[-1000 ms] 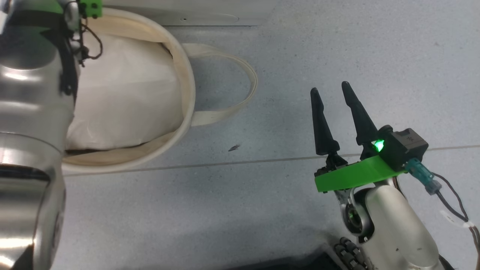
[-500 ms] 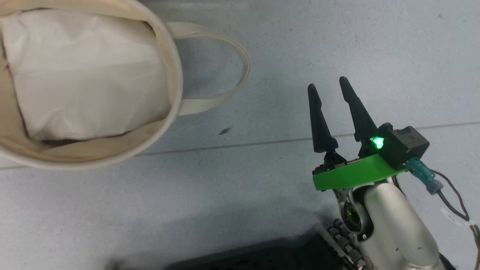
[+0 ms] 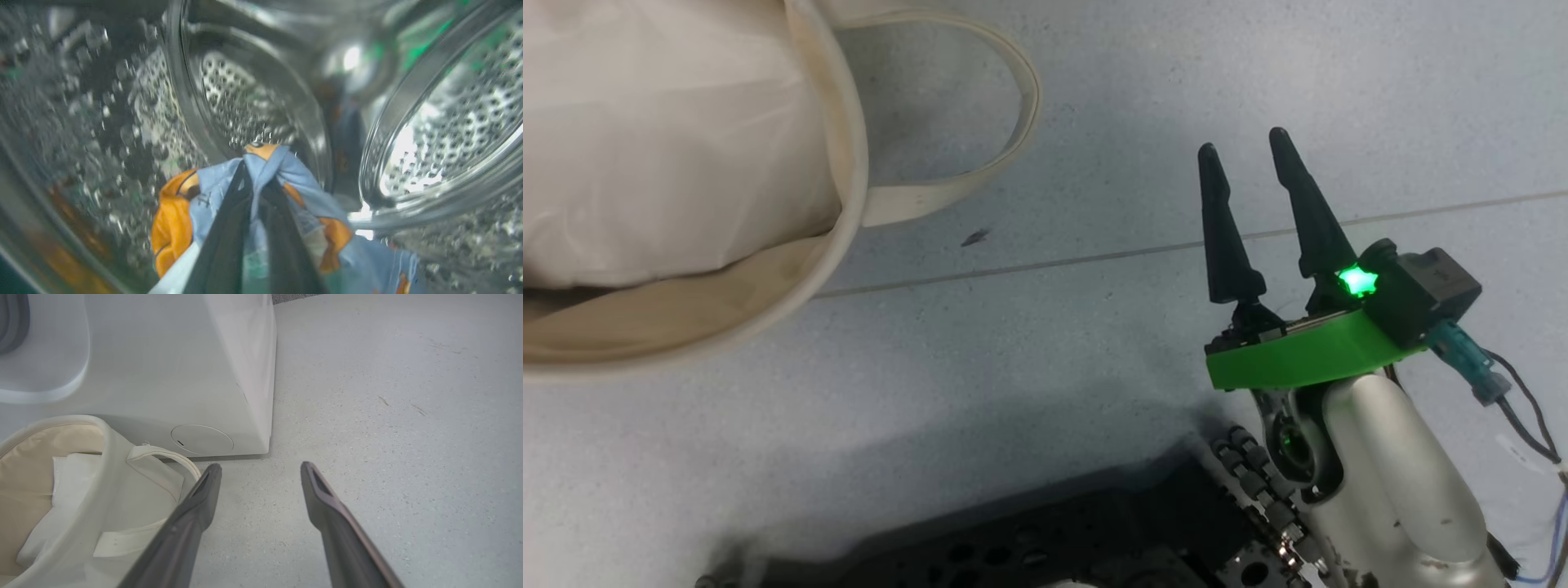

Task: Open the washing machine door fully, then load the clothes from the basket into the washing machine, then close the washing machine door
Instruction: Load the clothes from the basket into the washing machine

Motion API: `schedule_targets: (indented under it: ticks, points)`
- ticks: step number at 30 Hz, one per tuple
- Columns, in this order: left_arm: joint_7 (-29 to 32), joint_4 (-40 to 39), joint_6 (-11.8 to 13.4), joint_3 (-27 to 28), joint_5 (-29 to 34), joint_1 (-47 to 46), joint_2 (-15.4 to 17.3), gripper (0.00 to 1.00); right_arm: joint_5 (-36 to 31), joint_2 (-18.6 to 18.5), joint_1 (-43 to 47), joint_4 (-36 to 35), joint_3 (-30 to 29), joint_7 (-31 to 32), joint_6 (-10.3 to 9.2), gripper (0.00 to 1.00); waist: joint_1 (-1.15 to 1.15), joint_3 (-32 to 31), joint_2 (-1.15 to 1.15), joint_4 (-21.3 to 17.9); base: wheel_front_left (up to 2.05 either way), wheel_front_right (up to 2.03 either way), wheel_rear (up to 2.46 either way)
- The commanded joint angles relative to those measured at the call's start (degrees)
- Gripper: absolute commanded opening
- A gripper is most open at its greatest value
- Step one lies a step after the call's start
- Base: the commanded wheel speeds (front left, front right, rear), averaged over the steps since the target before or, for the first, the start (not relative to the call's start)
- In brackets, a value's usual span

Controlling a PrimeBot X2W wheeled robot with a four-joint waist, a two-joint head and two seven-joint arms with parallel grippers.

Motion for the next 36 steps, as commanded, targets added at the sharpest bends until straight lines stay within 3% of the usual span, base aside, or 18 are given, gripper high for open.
schedule_targets:
  ticks: [1,7,11,23,29,36]
  points:
    - [0.17,-0.28,-0.24,-0.31,0.21,-2.23,1.61,1.00,0.08,0.16,1.79,-1.82,0.81,-0.28,0.00,1.00,0.00,0.94,0.00,0.35,0.00,0.00,0.00]
    - [-0.19,2.33,-2.31,-1.53,-0.06,-2.68,-0.15,1.00,-0.78,0.16,1.66,-1.97,-0.11,-0.28,0.00,1.00,0.00,0.88,0.00,2.10,0.00,0.00,0.00]
    - [-0.25,-4.01,-4.04,-1.33,-0.79,2.77,-1.65,1.00,-1.75,0.16,1.65,-1.61,-0.58,-0.28,0.00,1.00,0.00,-1.59,0.00,3.86,0.00,0.00,0.00]
    - [-0.27,-22.60,-9.38,-0.82,-1.42,37.54,-8.94,1.00,-5.71,0.16,4.41,1.95,-1.55,-0.28,0.00,1.00,0.00,-18.05,0.00,10.61,0.00,0.00,0.00]
    - [-0.28,-26.93,-12.10,-1.36,-0.30,51.81,-10.58,1.00,-5.59,0.16,7.50,3.91,-0.71,-0.28,0.00,1.00,0.00,-27.01,0.00,12.87,0.00,0.00,0.00]
    - [-0.28,-31.13,-12.93,-0.81,0.76,67.21,-11.73,1.00,-4.40,0.16,11.39,5.30,-1.04,-0.28,0.00,1.00,0.00,-36.29,0.00,14.01,0.00,0.00,0.00]
